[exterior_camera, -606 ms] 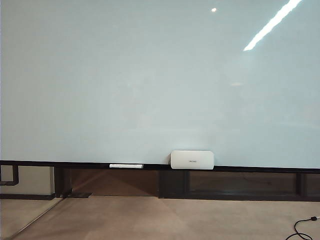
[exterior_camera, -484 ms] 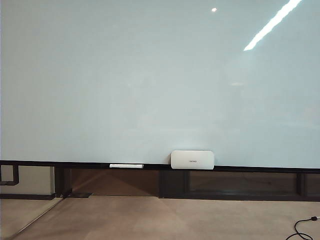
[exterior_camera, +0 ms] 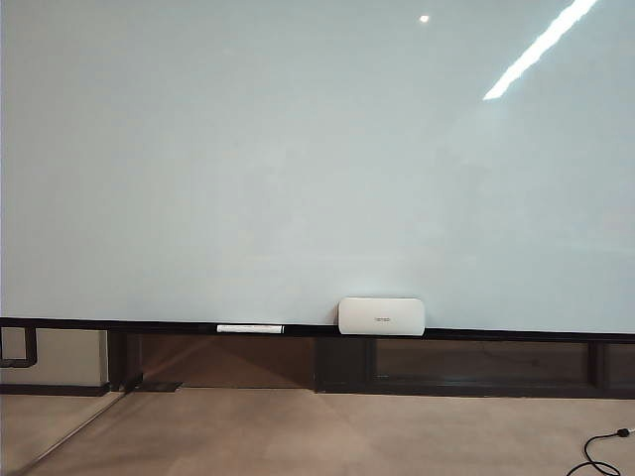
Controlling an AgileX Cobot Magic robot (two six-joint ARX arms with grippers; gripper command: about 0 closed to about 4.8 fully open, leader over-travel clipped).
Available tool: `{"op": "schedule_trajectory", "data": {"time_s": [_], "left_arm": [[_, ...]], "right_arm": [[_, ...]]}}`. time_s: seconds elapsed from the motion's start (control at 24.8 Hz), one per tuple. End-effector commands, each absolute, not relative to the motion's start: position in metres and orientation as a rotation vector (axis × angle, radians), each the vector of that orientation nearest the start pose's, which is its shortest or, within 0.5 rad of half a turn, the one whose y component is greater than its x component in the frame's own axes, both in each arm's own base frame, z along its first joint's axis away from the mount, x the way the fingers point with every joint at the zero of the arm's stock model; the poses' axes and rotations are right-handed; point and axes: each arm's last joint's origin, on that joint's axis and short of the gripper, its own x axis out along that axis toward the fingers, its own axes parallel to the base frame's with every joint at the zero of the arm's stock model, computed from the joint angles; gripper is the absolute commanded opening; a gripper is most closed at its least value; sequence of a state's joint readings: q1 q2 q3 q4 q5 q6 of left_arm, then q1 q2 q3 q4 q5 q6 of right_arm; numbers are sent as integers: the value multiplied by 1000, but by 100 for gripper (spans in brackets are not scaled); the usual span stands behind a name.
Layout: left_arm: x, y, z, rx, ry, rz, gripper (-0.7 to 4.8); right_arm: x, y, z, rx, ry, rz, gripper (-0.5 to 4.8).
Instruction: Reach to the right to find the marker pen, pick it up, and write the number 11 on the whiteboard.
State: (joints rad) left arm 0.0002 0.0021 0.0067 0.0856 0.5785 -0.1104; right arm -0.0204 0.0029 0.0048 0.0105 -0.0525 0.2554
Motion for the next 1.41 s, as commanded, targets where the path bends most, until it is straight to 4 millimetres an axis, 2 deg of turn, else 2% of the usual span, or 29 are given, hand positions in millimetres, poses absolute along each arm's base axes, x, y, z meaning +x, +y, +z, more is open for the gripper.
{"op": "schedule_trajectory", "data": {"time_s": [0.04,0.24,0.36,0.52,0.69,0.73,0.85,0.93,0.97,1.01,1.05,1.21,1.33,1.41], "left_arm": [[89,-19,186,-105,-158,-647,-5],[88,-26,184,-120,-126,-729,-5],[87,-29,184,-117,-127,-761,-5],[87,-29,187,-112,-158,-764,-5],[88,-29,189,-115,-152,-762,-5],[90,-30,189,-111,-145,-760,-5],[93,-30,188,-97,-133,-757,-5],[95,-30,186,-80,-122,-749,-5],[96,-30,185,-72,-114,-736,-5],[97,-30,185,-72,-108,-736,-5],[98,-30,184,-68,-103,-728,-5],[100,-30,182,-46,-90,-709,-5],[102,-30,181,-17,-91,-683,-5],[103,-30,181,-8,-93,-680,-5]], "right_arm": [[97,-1,175,259,-93,29,-6],[92,-3,195,242,-174,-32,-6],[88,-3,215,229,-215,-31,-6],[94,-3,241,228,-195,-42,-6],[122,-5,279,177,-191,-68,-6],[137,-5,290,154,-175,-77,-5],[174,-17,304,124,-144,-150,-5],[200,-31,306,130,-100,-120,-6],[216,-44,306,126,-94,-143,-4],[222,-51,304,125,-93,-156,6],[234,-65,301,126,-71,-193,36],[254,-105,285,94,1,-265,43],[264,-119,271,51,21,-283,45],[274,-127,255,31,37,-225,53]]}}
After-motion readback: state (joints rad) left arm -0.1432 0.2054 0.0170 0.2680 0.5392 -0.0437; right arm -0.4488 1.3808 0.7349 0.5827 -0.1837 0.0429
